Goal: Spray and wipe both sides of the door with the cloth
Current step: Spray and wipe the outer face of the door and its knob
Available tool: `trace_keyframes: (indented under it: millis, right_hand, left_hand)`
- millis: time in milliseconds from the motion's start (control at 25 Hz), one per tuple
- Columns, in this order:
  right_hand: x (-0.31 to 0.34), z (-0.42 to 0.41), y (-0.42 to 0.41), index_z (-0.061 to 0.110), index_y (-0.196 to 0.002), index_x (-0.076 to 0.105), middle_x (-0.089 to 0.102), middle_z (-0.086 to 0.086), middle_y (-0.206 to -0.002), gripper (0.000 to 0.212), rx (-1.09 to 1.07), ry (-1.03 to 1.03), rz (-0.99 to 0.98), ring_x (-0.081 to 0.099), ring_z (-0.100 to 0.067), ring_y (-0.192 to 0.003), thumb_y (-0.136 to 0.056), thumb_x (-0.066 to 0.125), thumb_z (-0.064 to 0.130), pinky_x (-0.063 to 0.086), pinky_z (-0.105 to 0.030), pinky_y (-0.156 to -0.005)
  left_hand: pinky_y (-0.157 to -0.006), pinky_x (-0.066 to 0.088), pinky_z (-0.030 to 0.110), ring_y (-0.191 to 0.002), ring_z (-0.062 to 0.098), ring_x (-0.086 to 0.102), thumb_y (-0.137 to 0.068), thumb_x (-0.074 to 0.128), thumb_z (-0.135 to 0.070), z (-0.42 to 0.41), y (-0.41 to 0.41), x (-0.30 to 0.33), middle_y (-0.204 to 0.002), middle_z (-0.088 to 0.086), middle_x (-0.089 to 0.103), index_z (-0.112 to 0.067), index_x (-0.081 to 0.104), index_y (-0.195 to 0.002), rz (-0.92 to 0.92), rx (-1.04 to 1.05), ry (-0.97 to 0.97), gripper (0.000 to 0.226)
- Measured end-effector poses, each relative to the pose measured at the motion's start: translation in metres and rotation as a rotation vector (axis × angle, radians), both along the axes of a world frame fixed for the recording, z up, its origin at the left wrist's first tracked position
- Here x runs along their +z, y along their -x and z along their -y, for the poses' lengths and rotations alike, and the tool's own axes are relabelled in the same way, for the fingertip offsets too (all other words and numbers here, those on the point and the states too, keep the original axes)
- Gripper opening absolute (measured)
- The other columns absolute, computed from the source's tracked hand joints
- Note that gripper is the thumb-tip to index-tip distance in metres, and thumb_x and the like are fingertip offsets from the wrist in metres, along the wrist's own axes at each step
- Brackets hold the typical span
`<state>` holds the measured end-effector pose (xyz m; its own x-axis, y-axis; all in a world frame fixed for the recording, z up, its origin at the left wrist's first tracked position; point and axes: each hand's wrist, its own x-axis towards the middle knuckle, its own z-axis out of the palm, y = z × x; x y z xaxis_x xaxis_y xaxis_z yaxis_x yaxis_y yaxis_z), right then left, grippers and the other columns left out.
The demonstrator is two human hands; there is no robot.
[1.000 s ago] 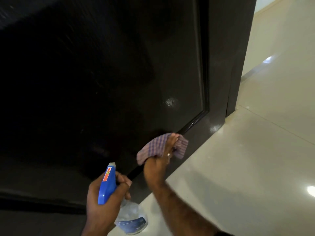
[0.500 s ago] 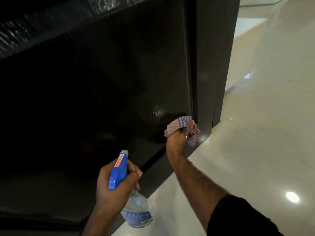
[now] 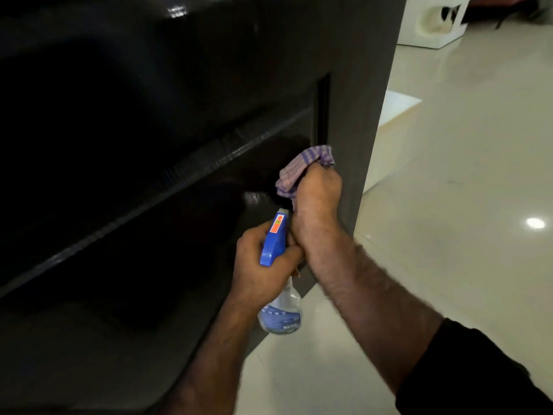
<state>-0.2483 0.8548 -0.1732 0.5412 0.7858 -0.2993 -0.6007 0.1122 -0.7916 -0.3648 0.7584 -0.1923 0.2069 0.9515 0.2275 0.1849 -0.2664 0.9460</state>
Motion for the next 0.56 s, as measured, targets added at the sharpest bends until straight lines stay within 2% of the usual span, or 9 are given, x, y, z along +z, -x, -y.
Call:
trace_keyframes:
  millis: [80,160,240,320,440,520,560]
  right_hand:
    - [0.054,0.008,-0.005,0.014,-0.078,0.066,0.066,0.005,-0.057,0.034,-0.043,-0.011,-0.049,0.066,-0.013,-0.053,-0.105,0.048,0.006,0.052,-0.021,-0.050]
    - [0.076,0.027,-0.016,0.012,-0.079,0.065,0.067,0.001,-0.056,0.033,-0.063,0.010,-0.076,0.066,-0.017,-0.050,-0.107,0.048,0.010,0.050,-0.022,-0.050]
    - [0.082,0.050,-0.018,0.005,-0.093,0.071,0.071,-0.007,-0.073,0.026,-0.045,-0.012,-0.116,0.069,-0.026,-0.067,-0.104,0.049,0.013,0.054,-0.025,-0.055]
    - [0.073,0.067,-0.010,-0.004,-0.122,0.072,0.077,-0.018,-0.103,0.037,0.018,0.021,-0.129,0.075,-0.037,-0.091,-0.101,0.050,0.017,0.064,-0.039,-0.068]
    - [0.068,0.109,0.018,-0.005,-0.132,0.068,0.075,-0.023,-0.126,0.043,0.129,0.093,-0.093,0.076,-0.039,-0.111,-0.109,0.045,0.022,0.067,-0.047,-0.076]
    - [0.070,0.138,0.036,-0.005,-0.139,0.064,0.068,-0.027,-0.138,0.048,0.190,0.098,-0.055,0.068,-0.045,-0.125,-0.111,0.043,0.028,0.063,-0.056,-0.095]
    - [0.071,0.149,0.045,-0.004,-0.139,0.065,0.067,-0.028,-0.139,0.050,0.231,0.117,-0.038,0.067,-0.046,-0.126,-0.110,0.043,0.029,0.058,-0.061,-0.103]
  left_hand:
    - [-0.049,0.050,0.032,-0.048,0.037,0.061,-0.076,0.067,0.004,-0.008,0.006,0.030,-0.057,0.021,0.056,-0.001,0.053,-0.067,0.043,0.018,0.047,0.018]
    - [-0.049,0.052,0.038,-0.049,0.039,0.062,-0.080,0.069,0.007,-0.010,0.013,0.054,-0.060,0.025,0.057,0.000,0.054,-0.067,0.078,0.031,0.083,0.020]
    - [-0.050,0.055,0.045,-0.050,0.040,0.063,-0.081,0.068,0.007,-0.006,0.024,0.082,-0.063,0.025,0.061,0.001,0.058,-0.069,0.087,0.006,0.047,0.017]
    - [-0.053,0.057,0.045,-0.055,0.043,0.063,-0.082,0.069,0.004,0.005,0.047,0.100,-0.069,0.025,0.063,0.002,0.061,-0.072,0.108,-0.014,-0.004,0.013]
    - [-0.054,0.058,0.048,-0.057,0.041,0.065,-0.081,0.071,-0.004,0.032,0.084,0.111,-0.067,0.019,0.064,-0.003,0.063,-0.071,0.141,0.010,-0.057,0.013]
    - [-0.053,0.057,0.049,-0.055,0.042,0.065,-0.078,0.070,-0.005,0.054,0.105,0.119,-0.065,0.018,0.064,-0.004,0.064,-0.070,0.199,0.006,-0.019,0.011]
    - [-0.052,0.057,0.047,-0.052,0.040,0.064,-0.078,0.070,-0.002,0.063,0.115,0.124,-0.062,0.018,0.064,-0.003,0.063,-0.069,0.214,-0.001,0.013,0.011]
